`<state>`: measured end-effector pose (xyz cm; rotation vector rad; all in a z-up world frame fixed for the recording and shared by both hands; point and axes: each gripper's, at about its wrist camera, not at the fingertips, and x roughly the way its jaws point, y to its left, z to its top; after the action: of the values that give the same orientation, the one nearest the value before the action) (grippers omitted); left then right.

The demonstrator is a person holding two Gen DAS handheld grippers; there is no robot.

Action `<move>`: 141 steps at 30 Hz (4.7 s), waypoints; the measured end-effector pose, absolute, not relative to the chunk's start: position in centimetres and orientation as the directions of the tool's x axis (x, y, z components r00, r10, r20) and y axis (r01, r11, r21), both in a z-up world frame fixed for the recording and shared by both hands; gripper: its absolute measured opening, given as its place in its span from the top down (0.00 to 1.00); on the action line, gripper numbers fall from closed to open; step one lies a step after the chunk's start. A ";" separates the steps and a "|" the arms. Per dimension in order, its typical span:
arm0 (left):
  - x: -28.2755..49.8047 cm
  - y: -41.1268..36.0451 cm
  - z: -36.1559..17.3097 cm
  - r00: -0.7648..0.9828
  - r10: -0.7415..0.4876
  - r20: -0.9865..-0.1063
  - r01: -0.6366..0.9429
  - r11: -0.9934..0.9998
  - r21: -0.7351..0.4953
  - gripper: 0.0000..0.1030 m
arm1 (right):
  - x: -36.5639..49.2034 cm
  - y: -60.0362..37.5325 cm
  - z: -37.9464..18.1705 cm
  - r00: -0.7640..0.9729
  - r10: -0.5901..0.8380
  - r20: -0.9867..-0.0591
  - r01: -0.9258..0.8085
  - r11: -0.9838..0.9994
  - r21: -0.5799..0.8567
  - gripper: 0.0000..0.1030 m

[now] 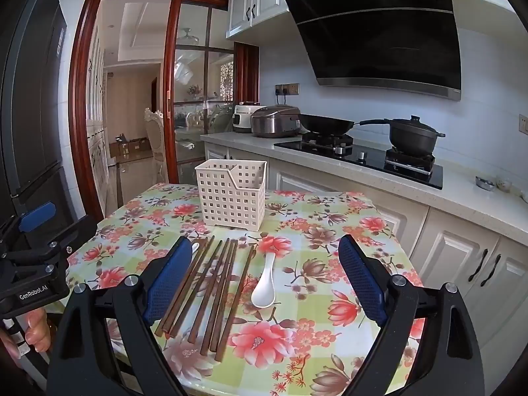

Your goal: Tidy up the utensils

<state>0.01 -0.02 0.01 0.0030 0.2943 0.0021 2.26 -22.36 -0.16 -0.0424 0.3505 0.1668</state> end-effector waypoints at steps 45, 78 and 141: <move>0.3 0.0 -1.2 0.952 -0.043 -0.303 0.039 0.999 -0.018 0.04 | 2.3 -21.9 -0.5 0.917 0.185 -0.354 -0.198 0.980 -0.002 0.17; 0.3 0.5 -0.7 0.938 -0.153 -0.311 0.131 0.987 -0.091 0.04 | 2.2 -22.4 -0.4 0.909 0.219 -0.354 -0.226 0.974 0.022 0.17; 6.1 2.5 -5.3 0.858 -0.194 -0.476 0.126 0.977 -0.172 0.04 | 7.1 -24.1 -4.5 0.857 0.201 -0.475 -0.189 0.979 0.073 0.17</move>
<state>6.12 2.53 -5.30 -0.1363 0.5134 -0.1689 7.09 -24.11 -4.53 0.0243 0.5015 0.2045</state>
